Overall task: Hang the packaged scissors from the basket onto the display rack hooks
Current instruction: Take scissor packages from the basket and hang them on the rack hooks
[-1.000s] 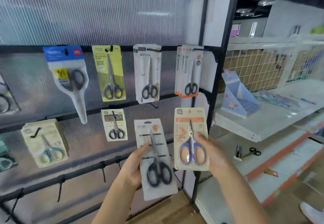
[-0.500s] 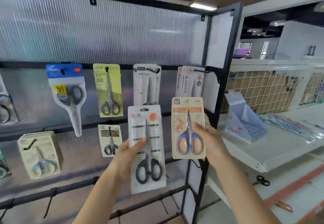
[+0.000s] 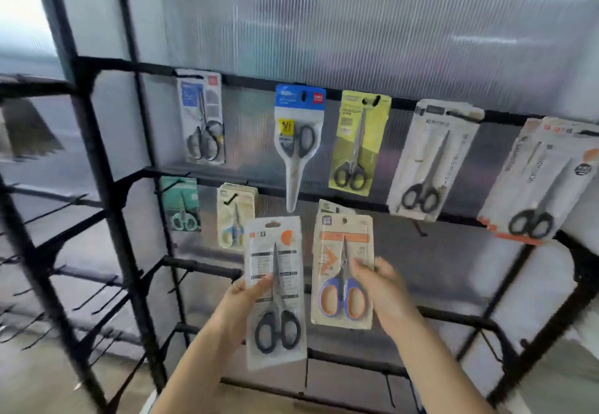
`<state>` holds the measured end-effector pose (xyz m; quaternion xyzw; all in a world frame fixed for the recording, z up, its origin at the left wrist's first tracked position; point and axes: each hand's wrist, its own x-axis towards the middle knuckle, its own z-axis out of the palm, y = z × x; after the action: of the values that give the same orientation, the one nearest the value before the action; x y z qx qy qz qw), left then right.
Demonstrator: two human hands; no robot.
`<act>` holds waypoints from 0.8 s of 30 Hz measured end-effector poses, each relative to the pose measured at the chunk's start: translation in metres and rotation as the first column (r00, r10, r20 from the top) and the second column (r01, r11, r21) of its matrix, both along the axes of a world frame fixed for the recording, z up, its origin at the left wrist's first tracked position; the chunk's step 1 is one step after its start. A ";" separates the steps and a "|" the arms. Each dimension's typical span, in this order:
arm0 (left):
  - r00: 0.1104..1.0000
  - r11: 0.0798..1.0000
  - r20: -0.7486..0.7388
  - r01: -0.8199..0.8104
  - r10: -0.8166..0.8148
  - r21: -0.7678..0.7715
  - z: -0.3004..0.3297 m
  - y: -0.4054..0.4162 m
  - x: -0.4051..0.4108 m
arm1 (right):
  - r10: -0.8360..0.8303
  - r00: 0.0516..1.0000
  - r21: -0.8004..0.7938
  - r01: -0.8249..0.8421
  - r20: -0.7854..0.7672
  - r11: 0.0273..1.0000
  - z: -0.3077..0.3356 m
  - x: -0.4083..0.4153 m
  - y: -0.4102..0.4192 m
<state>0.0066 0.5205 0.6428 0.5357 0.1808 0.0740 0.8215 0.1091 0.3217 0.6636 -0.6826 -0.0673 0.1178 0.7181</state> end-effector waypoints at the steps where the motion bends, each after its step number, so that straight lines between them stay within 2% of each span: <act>1: 0.999 0.999 -0.001 -0.047 0.047 -0.005 -0.005 0.014 -0.005 | 0.022 1.000 -0.002 -0.022 -0.010 1.000 -0.004 -0.001 0.017; 4: 0.990 0.990 0.005 -0.142 0.142 0.013 -0.014 0.055 -0.021 | 0.081 0.997 -0.004 -0.081 -0.018 0.997 -0.015 -0.001 0.067; 9: 0.983 0.982 -0.009 -0.182 0.183 0.053 -0.016 0.129 -0.030 | 0.103 0.994 0.004 -0.103 -0.048 0.995 -0.026 -0.002 0.155; 16: 0.993 0.991 0.025 -0.114 0.113 0.075 -0.014 0.203 -0.017 | 0.033 0.997 -0.015 -0.034 -0.063 0.999 -0.033 0.002 0.241; 24: 1.000 0.999 0.029 -0.007 0.006 0.036 -0.016 0.235 -0.002 | -0.066 0.996 -0.001 0.066 -0.062 0.998 -0.040 0.008 0.262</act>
<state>0.0048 0.7552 0.6266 0.5488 0.1691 0.0875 0.8140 0.1172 0.5835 0.6233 -0.6800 -0.0226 0.1151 0.7238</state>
